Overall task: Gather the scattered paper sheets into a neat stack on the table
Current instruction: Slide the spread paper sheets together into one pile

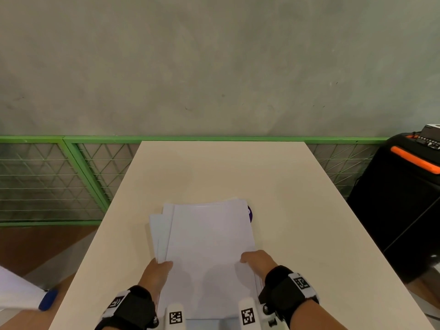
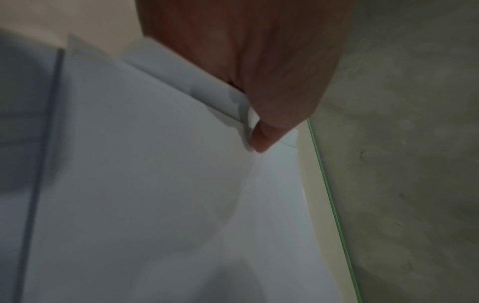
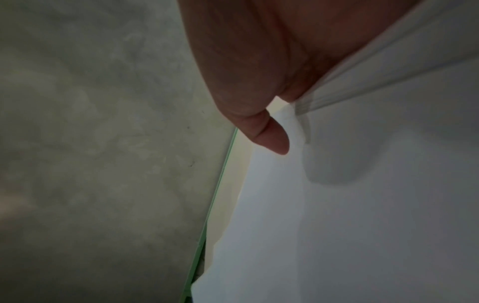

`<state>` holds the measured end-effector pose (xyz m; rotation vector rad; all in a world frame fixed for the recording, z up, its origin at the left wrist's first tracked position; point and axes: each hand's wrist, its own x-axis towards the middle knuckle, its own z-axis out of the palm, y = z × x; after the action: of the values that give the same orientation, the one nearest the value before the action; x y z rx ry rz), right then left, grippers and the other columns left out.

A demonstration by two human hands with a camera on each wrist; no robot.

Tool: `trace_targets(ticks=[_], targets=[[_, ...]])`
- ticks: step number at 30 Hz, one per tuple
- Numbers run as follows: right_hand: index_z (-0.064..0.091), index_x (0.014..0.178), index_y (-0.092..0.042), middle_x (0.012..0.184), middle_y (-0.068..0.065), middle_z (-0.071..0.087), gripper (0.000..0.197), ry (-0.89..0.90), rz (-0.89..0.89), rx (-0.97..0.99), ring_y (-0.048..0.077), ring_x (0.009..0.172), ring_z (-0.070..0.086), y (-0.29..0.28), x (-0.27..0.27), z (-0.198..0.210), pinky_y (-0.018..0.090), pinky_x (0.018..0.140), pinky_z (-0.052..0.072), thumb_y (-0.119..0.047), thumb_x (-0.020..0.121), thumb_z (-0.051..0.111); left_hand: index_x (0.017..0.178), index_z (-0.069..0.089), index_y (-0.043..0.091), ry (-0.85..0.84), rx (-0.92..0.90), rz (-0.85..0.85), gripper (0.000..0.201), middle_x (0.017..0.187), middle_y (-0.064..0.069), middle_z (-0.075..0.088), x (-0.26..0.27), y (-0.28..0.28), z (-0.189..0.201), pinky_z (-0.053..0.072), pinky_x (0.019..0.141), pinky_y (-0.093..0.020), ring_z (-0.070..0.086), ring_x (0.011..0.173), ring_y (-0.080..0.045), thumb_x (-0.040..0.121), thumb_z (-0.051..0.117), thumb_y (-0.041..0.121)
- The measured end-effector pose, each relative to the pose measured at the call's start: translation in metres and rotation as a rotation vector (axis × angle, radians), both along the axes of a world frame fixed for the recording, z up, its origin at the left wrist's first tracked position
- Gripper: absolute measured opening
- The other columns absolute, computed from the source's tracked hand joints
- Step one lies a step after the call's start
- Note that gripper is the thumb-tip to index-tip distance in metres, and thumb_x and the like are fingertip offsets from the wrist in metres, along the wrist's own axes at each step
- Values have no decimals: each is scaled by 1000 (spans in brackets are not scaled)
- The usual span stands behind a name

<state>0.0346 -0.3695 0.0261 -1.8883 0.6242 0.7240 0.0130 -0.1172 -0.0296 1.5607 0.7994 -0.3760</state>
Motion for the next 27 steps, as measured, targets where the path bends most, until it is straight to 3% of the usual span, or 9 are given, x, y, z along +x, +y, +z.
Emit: trace_targets(ticks=[3,7,9,14,16,18,20,22,27], targets=[[51,97,-3,88,6,47,10,22,-46,60,21,90,44,-2,3,5,23,77,35,-7,88,49,145,30,5,0,-90,3,79,144,-21,43,2,5,-15,35,110,-52,44,130,-39,77,67,21],[54,101,0,82,5,48,19,35,-74,97,24,94,43,-3,3,6,27,82,35,-10,85,52,146,29,8,-3,-114,-20,116,146,-19,43,3,14,-34,36,109,-52,44,131,-38,45,78,36],[56,114,8,95,11,53,41,47,-82,122,26,97,48,1,3,4,31,89,41,-15,79,57,145,30,7,-4,-119,-24,105,144,-18,45,-2,7,-12,36,110,-50,46,129,-36,55,79,33],[50,102,-4,107,11,46,33,58,-60,195,24,99,41,3,1,4,26,84,33,-14,73,62,148,23,8,-18,-128,-21,111,149,-17,39,-5,2,1,31,114,-48,40,134,-34,56,79,38],[52,110,-4,108,10,44,38,63,-51,199,22,100,40,5,0,2,25,84,32,-12,74,62,149,16,7,-24,-140,-1,102,151,-17,35,-7,-1,9,28,116,-46,37,137,-34,70,75,30],[58,112,2,102,8,47,29,53,-10,136,21,93,43,6,-2,1,23,79,34,-8,85,56,149,14,5,-22,-154,23,91,150,-18,35,-6,1,5,28,116,-44,37,136,-34,79,70,21],[60,84,-1,81,4,48,11,20,9,81,15,72,45,7,-2,1,22,62,37,-7,87,52,148,19,5,-26,-153,4,103,149,-19,38,-5,2,2,31,114,-47,40,134,-35,66,77,27],[53,80,-2,71,1,44,7,17,10,82,12,64,41,8,-1,3,21,57,34,-7,84,54,147,24,4,-54,-142,-3,110,146,-20,42,-2,6,-8,36,110,-50,45,129,-38,55,80,28],[59,96,0,98,12,60,47,-2,20,158,20,82,54,9,-3,12,25,73,43,-19,53,52,131,46,-6,-25,-80,-87,60,126,-27,58,-5,2,2,46,100,-45,57,114,-40,77,71,4]])
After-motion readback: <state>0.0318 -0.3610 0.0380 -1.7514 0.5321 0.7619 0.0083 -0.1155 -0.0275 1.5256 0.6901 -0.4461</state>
